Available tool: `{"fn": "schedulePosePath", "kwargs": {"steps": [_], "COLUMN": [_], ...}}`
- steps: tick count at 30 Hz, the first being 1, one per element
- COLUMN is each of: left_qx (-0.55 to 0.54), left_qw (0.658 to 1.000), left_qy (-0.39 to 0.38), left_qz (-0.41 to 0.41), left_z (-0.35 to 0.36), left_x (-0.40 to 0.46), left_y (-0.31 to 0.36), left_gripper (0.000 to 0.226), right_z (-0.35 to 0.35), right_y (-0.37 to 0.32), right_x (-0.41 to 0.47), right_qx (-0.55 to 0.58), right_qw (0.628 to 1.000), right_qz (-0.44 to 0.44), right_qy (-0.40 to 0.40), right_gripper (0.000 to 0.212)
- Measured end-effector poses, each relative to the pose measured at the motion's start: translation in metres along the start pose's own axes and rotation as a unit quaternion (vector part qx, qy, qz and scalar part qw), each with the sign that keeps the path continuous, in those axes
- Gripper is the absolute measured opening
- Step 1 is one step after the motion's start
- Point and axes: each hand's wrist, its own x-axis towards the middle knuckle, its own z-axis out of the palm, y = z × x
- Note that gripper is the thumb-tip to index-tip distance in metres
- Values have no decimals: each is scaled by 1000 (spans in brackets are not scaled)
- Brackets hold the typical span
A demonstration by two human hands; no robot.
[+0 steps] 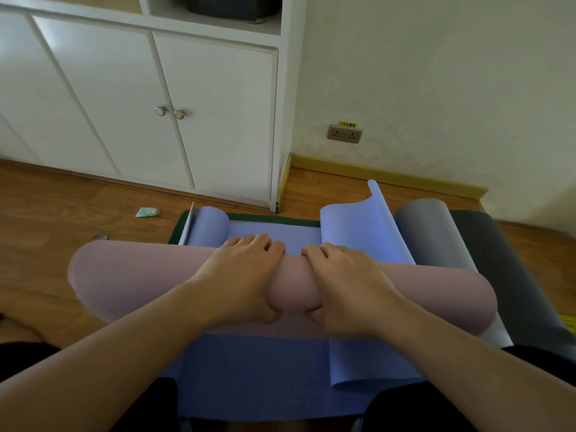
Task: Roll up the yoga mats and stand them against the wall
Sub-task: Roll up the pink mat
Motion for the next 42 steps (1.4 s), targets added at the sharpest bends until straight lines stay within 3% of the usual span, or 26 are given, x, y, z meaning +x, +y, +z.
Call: {"fn": "schedulePosePath", "kwargs": {"steps": [3, 6, 8, 13, 17, 19, 22, 24, 28, 32, 34, 39, 42], "left_qx": [49, 7, -25, -36, 23, 22, -30, -45, -61, 7, 33, -37, -73], "left_qw": [999, 999, 999, 999, 999, 999, 999, 999, 998, 999, 998, 998, 997], "left_qy": [21, 29, 21, 16, 37, 46, 42, 28, 10, 40, 49, 52, 22], "left_qz": [-6, -12, -16, -5, -1, 0, -9, -12, -16, 0, 3, -9, -12], "left_z": [4, 1, -2, 0, 6, 6, 1, -2, -5, 7, 10, -1, -3], "left_x": [4, 7, 7, 3, 3, 6, 7, 5, 3, 3, 6, 9, 6], "left_y": [3, 1, -2, -3, 2, 2, -3, -4, -5, 1, 4, -2, -3], "left_gripper": [90, 79, 75, 76, 95, 94, 90, 85, 78, 96, 99, 100, 85], "right_z": [-1, -1, 1, 0, -3, -1, -1, 0, 2, -2, 0, 0, 0], "right_y": [3, 3, 3, 0, 1, -1, 0, 1, -2, 1, 2, 3, 2], "right_x": [0, 0, 1, 1, 1, 0, -1, -1, -1, 1, 1, 1, 4], "right_qx": [13, 2, -14, -10, -2, -6, -8, -19, -9, 12, 28, -2, -4], "right_qw": [1000, 1000, 1000, 1000, 1000, 1000, 1000, 1000, 1000, 1000, 999, 1000, 1000], "right_qz": [11, 8, 9, 7, 11, 5, 5, 8, 3, 17, 22, 16, 17], "right_qy": [-5, -13, -17, -2, 8, 7, -9, -19, 7, 8, 4, -18, -16], "right_gripper": [63, 91, 99, 63, 57, 62, 97, 105, 89, 74, 77, 104, 91]}}
